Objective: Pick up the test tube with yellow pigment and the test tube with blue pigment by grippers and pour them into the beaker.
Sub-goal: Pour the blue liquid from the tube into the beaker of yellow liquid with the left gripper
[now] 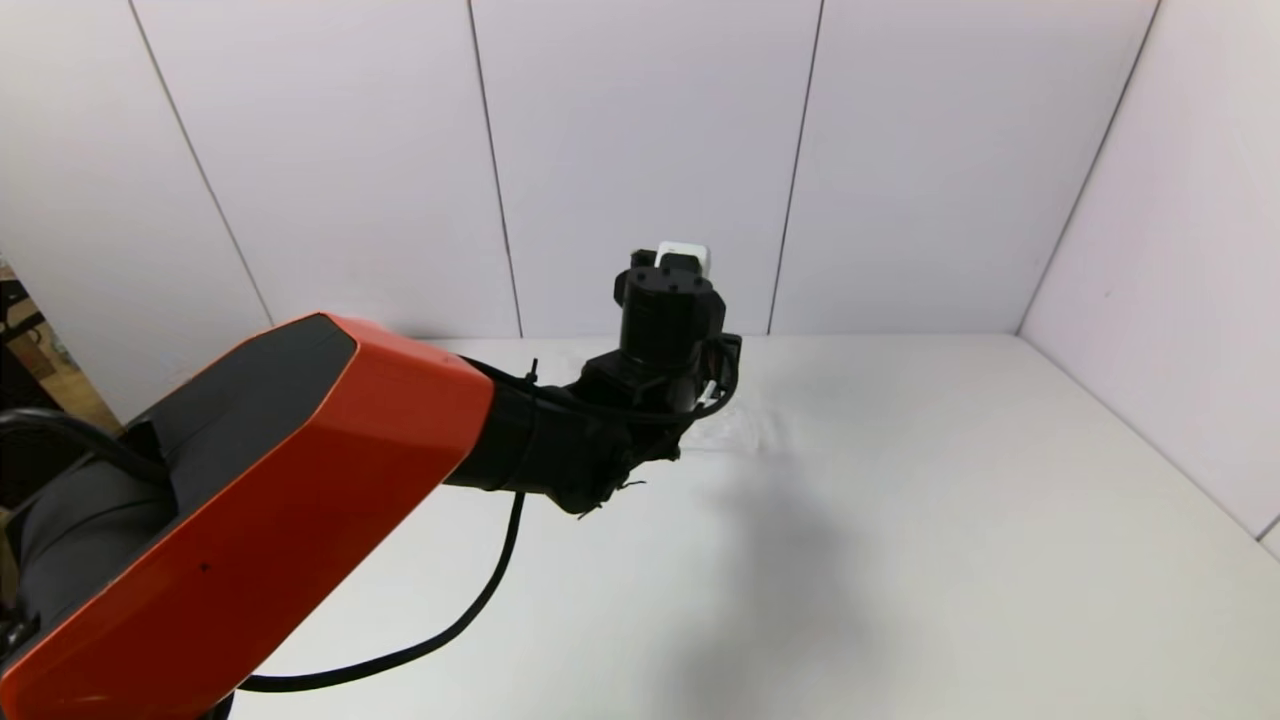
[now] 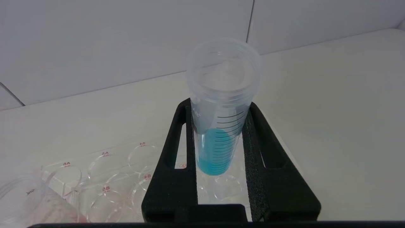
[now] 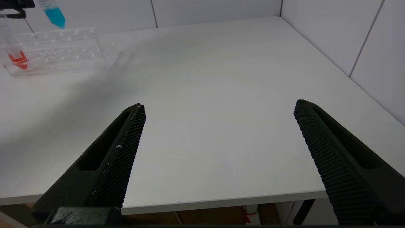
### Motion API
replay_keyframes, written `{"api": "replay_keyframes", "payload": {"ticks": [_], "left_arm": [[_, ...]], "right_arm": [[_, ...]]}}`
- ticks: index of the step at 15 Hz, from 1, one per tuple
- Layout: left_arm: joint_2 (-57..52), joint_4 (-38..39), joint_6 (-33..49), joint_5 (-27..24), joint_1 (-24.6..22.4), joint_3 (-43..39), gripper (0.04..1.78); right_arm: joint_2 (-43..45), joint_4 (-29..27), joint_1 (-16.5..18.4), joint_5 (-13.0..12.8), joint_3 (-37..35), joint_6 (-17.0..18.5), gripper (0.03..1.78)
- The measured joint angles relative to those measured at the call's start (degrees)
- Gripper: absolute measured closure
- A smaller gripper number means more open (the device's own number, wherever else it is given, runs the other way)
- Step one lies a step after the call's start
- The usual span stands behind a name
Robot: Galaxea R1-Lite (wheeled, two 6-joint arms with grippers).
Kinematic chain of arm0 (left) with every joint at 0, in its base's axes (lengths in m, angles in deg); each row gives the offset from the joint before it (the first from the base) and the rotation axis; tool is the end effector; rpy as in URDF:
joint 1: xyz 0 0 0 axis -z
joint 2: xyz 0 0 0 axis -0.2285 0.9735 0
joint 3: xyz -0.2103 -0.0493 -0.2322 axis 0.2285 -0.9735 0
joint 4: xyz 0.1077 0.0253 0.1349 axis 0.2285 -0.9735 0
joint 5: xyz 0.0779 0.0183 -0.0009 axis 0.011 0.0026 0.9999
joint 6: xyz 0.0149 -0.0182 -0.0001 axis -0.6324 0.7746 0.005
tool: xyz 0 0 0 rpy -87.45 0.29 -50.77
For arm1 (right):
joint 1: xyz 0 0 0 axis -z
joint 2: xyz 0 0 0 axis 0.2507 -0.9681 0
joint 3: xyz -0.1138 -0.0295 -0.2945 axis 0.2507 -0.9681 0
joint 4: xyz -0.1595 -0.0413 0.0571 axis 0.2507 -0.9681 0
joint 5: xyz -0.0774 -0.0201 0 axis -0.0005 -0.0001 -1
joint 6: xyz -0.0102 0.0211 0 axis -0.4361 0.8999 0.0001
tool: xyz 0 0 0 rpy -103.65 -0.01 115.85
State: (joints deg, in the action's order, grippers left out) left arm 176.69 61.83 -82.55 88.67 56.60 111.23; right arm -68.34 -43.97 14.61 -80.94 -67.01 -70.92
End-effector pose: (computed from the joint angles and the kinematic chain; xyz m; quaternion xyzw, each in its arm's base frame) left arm 0.3498 -0.3170 0.1921 -0.0163 0.0370 -0.1610 0.9861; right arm -0.0564 -0.0009 0.0769 0.0472 -0.0066 -0.0204 0.9987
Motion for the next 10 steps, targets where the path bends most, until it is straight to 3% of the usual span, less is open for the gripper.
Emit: {"api": "replay_keyframes", "payload": {"ticks": [5, 10], "left_arm": [[-6.3, -5.0, 0.0, -0.1, -1.7, -2.3, 1.38], [-17.8, -10.1, 0.1, -1.5, -8.0, -8.1, 1.38]], "right_arm": [[0.0, 0.0, 0.0, 0.0, 0.0, 0.0, 0.1], [0.0, 0.0, 0.0, 0.0, 0.0, 0.0, 0.1]]}}
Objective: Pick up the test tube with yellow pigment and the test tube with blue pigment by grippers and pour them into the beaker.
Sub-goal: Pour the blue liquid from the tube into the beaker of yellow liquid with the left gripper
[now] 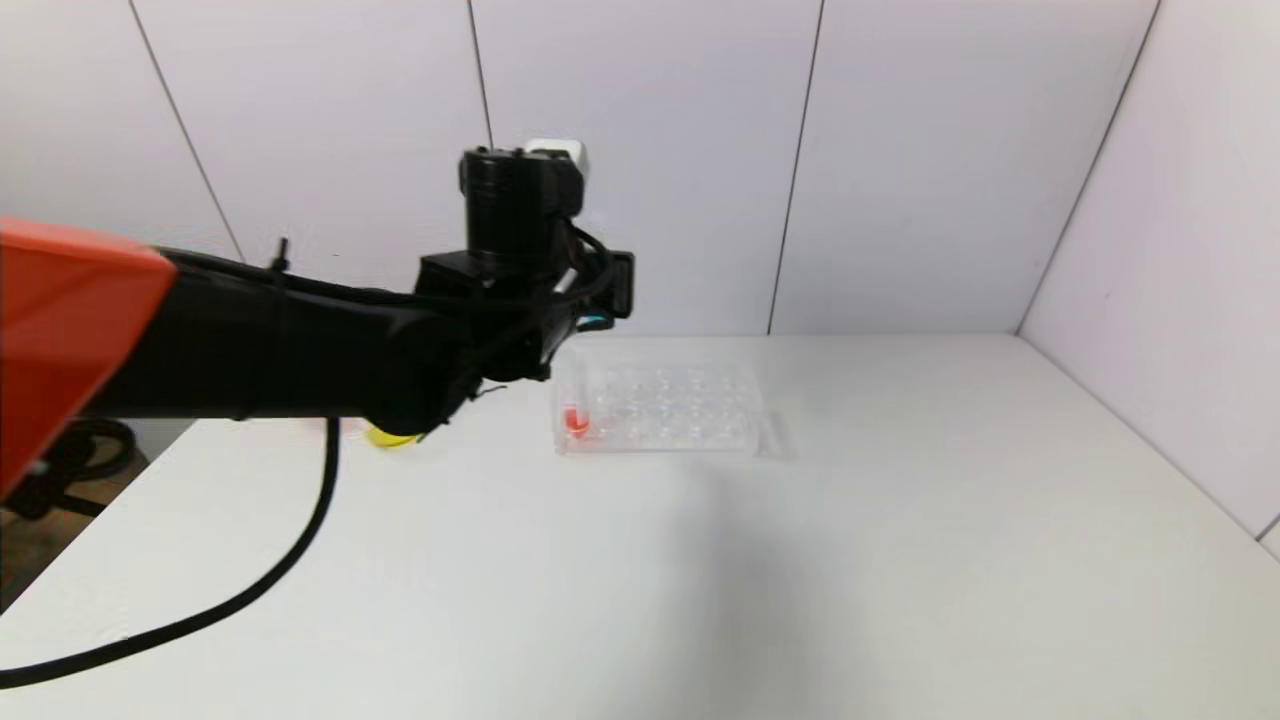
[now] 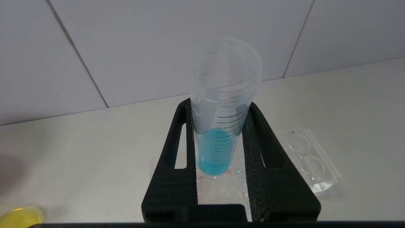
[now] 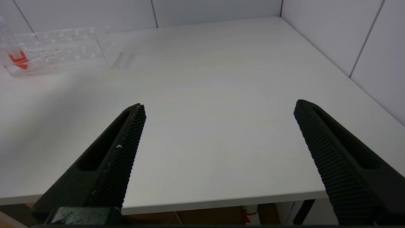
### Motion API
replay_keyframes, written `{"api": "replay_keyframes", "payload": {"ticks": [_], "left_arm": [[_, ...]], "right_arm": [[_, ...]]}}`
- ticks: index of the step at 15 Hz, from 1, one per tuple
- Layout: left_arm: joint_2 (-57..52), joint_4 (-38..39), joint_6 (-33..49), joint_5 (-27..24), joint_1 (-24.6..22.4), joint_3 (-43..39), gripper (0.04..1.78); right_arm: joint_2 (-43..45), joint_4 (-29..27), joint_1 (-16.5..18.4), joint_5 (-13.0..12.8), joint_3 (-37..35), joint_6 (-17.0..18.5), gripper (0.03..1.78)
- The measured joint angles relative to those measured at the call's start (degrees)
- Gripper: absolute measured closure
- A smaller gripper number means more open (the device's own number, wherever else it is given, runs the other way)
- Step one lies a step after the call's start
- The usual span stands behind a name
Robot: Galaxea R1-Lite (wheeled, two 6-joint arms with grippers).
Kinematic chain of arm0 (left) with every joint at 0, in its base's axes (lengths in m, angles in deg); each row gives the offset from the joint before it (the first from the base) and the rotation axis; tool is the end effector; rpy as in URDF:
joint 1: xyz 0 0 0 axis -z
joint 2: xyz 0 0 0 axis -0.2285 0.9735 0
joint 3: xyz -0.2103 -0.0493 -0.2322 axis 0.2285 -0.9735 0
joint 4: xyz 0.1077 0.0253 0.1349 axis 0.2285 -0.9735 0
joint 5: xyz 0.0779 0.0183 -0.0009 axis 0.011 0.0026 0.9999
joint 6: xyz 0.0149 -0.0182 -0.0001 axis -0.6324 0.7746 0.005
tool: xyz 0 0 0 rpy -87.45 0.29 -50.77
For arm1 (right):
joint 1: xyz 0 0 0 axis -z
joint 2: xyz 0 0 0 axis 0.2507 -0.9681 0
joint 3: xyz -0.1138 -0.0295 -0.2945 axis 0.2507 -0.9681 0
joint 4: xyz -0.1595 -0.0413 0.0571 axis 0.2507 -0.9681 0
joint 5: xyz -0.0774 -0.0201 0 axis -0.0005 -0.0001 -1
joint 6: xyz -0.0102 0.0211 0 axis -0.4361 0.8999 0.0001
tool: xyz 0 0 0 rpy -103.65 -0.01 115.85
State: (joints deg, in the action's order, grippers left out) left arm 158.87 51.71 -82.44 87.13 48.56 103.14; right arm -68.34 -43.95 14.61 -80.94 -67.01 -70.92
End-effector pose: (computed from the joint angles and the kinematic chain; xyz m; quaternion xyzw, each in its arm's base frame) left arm 0.3258 -0.2197 0.2707 -0.0185 0.0396 -0.1047 0.9935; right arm -0.0564 -0.0009 0.0770 0.0472 -0.0068 -0.0204 0.9987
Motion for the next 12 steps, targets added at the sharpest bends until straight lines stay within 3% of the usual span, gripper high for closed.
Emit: {"api": "replay_keyframes", "payload": {"ticks": [3, 12], "left_arm": [[-8.0, -2.2, 0.1, -3.5, -7.2, -5.4, 1.38], [-23.9, -4.0, 0.2, -21.9, -33.7, -20.1, 1.38]], "right_arm": [[0.0, 0.0, 0.0, 0.0, 0.0, 0.0, 0.1], [0.0, 0.0, 0.0, 0.0, 0.0, 0.0, 0.1]]}}
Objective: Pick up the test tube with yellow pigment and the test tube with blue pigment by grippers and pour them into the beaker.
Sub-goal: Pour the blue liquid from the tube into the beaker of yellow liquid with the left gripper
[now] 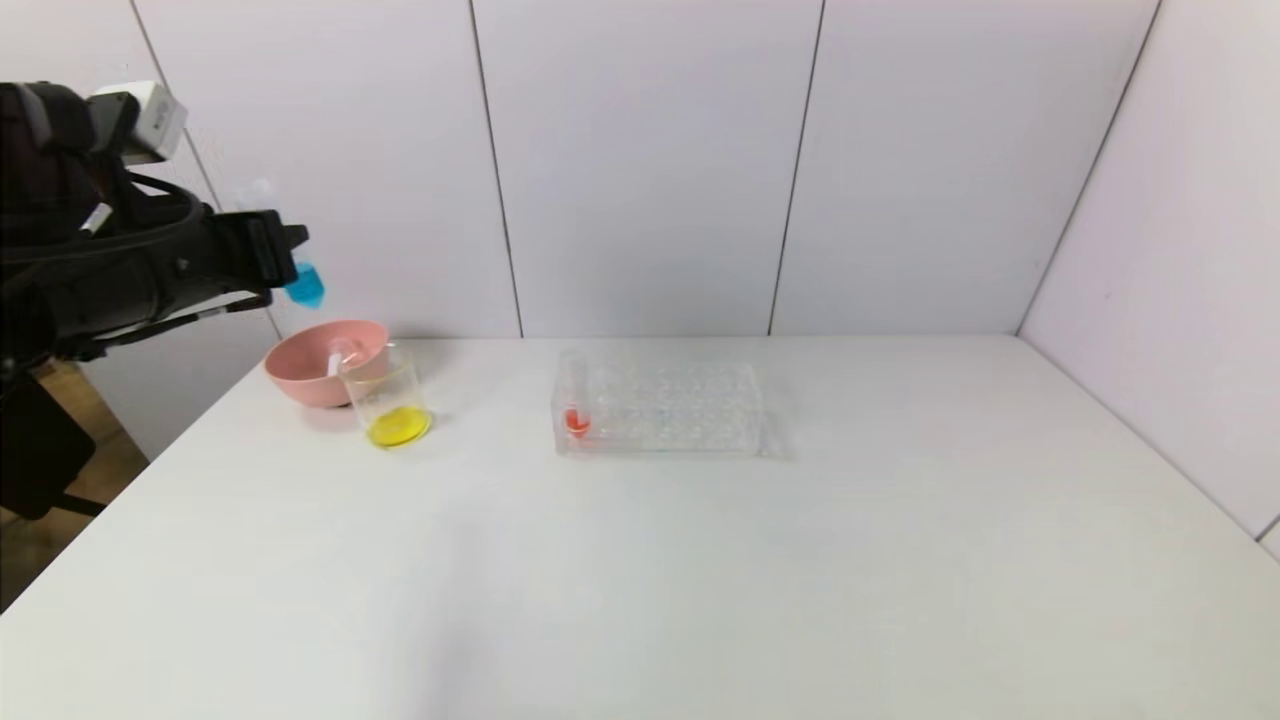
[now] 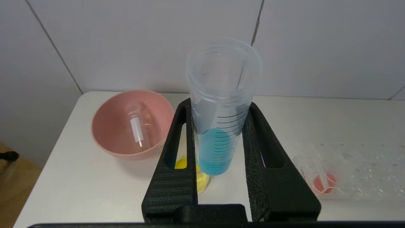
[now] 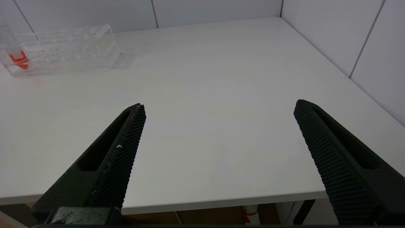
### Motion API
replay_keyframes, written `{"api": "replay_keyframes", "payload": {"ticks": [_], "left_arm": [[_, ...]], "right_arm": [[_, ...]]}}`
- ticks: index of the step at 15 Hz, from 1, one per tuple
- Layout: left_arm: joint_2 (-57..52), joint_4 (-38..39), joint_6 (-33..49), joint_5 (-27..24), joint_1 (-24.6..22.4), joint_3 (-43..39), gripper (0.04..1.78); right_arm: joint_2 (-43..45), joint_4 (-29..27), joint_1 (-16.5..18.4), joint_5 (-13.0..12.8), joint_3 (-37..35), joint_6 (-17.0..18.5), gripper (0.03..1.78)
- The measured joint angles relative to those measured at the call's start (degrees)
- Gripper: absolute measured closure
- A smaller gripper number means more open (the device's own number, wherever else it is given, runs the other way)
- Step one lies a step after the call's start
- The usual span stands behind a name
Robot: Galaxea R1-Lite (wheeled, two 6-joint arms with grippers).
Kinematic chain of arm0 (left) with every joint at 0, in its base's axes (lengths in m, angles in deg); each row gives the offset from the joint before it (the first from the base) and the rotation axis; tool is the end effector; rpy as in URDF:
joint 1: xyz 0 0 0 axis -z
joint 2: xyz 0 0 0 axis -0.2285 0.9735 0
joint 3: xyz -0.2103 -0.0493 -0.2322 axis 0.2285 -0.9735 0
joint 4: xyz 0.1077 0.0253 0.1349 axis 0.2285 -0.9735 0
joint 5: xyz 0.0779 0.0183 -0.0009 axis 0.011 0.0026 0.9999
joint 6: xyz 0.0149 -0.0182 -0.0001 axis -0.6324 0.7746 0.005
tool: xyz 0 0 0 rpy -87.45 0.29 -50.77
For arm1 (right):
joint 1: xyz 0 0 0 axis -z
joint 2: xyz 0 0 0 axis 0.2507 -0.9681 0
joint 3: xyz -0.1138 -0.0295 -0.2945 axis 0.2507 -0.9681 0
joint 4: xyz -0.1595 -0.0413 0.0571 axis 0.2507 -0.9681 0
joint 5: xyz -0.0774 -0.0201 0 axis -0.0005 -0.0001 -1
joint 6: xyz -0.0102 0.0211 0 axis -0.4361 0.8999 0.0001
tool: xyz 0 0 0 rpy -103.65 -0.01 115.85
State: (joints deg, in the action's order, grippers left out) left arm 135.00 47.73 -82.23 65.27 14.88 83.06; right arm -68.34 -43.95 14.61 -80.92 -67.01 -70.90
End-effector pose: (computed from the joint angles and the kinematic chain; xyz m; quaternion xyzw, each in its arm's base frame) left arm 0.2660 -0.0071 0.3042 -0.0393 0.0425 -0.0016 0.9983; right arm -0.0564 -0.0009 0.0770 0.0474 -0.0068 -0.0202 0.9986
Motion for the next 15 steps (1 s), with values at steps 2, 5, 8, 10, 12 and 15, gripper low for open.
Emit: {"api": "replay_keyframes", "payload": {"ticks": [2, 5, 8, 10, 12, 15], "left_arm": [[-1.0, 0.0, -0.1, -3.7, -4.7, -0.8, 1.38], [-1.8, 0.1, -0.3, -6.7, -9.0, -1.6, 1.38], [-2.4, 0.1, -0.5, -7.2, -10.7, -2.2, 1.38], [-2.4, 0.1, -0.9, -8.8, -11.7, -2.7, 1.38], [-2.3, 0.0, -1.2, -12.1, -13.6, -2.8, 1.38], [-1.3, 0.2, -5.1, -16.6, -17.1, -3.8, 1.38]], "right_arm": [[0.0, 0.0, 0.0, 0.0, 0.0, 0.0, 0.1], [0.0, 0.0, 0.0, 0.0, 0.0, 0.0, 0.1], [0.0, 0.0, 0.0, 0.0, 0.0, 0.0, 0.1], [0.0, 0.0, 0.0, 0.0, 0.0, 0.0, 0.1], [0.0, 0.0, 0.0, 0.0, 0.0, 0.0, 0.1], [0.0, 0.0, 0.0, 0.0, 0.0, 0.0, 0.1]]}}
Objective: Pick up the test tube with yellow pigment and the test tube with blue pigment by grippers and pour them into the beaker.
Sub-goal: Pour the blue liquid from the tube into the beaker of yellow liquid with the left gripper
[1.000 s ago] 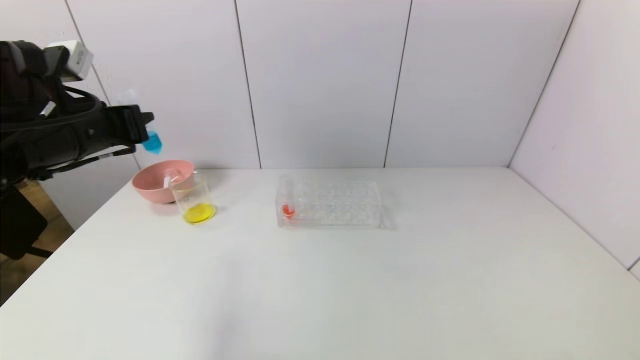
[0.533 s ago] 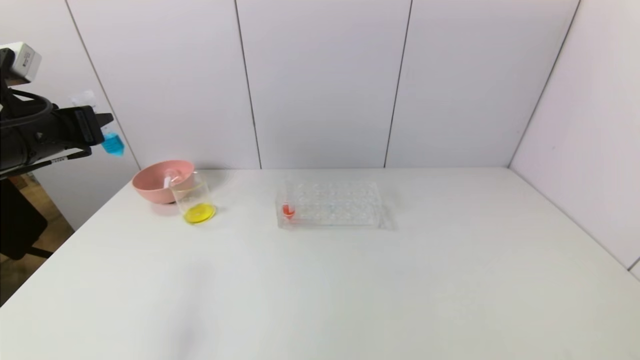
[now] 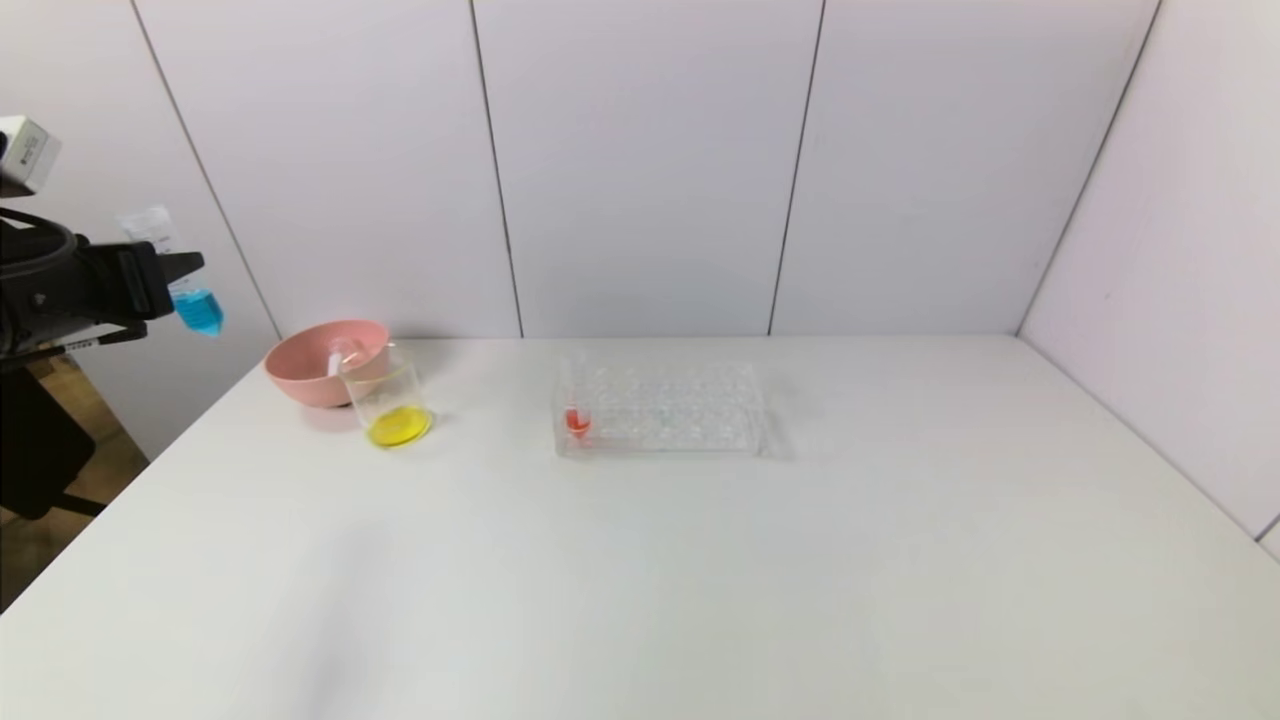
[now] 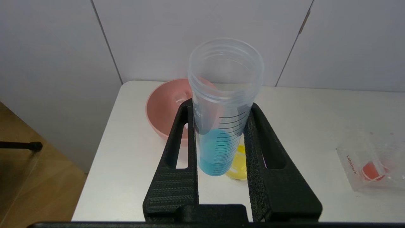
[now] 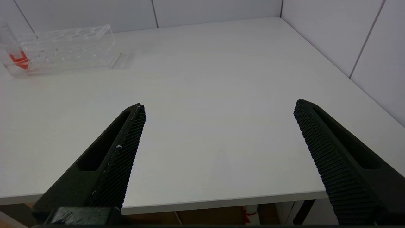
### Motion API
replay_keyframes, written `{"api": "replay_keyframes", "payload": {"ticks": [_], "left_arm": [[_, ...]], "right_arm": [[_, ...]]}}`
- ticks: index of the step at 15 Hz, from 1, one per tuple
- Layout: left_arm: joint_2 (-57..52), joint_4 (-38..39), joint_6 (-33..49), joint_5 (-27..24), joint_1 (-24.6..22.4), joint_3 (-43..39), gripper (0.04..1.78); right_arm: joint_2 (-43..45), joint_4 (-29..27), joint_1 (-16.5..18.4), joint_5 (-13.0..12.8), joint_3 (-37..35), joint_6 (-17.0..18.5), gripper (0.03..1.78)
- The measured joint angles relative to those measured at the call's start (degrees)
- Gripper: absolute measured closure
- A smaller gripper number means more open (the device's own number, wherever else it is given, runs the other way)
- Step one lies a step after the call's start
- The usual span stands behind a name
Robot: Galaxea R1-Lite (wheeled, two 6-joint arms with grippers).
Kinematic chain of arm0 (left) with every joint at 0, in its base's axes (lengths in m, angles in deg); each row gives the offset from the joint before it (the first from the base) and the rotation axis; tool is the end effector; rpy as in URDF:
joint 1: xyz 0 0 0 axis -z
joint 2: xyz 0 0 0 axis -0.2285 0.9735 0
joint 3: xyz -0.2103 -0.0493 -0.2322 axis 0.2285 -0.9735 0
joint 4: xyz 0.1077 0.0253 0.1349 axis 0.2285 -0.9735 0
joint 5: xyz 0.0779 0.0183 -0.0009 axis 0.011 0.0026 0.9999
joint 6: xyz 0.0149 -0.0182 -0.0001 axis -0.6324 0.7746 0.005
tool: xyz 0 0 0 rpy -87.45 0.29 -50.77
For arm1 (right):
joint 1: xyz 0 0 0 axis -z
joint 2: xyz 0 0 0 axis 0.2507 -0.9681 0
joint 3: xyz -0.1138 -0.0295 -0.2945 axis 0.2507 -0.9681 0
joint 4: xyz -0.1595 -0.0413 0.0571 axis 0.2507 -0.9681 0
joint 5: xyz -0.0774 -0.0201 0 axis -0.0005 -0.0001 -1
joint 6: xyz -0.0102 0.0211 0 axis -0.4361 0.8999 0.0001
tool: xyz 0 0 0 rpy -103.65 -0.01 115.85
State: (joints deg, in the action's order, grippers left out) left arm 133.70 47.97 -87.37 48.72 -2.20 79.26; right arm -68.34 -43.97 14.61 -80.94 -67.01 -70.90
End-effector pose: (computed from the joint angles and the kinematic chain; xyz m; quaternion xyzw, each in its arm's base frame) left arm 0.2497 0.0625 0.2923 -0.0120 0.0599 0.0011 0.9981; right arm -0.0564 -0.0009 0.0769 0.0474 -0.0066 -0.0204 0.9986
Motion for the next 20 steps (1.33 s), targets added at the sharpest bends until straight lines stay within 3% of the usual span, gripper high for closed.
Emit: {"api": "replay_keyframes", "payload": {"ticks": [5, 9, 11, 13, 17, 20], "left_arm": [[5.5, -0.9, -2.4, -3.5, -1.2, 6.3, 1.38], [14.3, -7.9, -10.2, -16.0, -2.3, 19.7, 1.38], [17.9, -17.6, -17.0, -22.8, -3.8, 26.5, 1.38], [20.7, -28.8, -25.0, -26.5, -5.4, 34.6, 1.38], [26.1, -57.7, -43.1, -28.3, -7.5, 53.5, 1.38], [30.7, -71.0, -54.7, -28.0, -7.2, 57.8, 1.38]], "right_arm": [[0.0, 0.0, 0.0, 0.0, 0.0, 0.0, 0.1], [0.0, 0.0, 0.0, 0.0, 0.0, 0.0, 0.1], [0.0, 0.0, 0.0, 0.0, 0.0, 0.0, 0.1], [0.0, 0.0, 0.0, 0.0, 0.0, 0.0, 0.1], [0.0, 0.0, 0.0, 0.0, 0.0, 0.0, 0.1], [0.0, 0.0, 0.0, 0.0, 0.0, 0.0, 0.1]]}}
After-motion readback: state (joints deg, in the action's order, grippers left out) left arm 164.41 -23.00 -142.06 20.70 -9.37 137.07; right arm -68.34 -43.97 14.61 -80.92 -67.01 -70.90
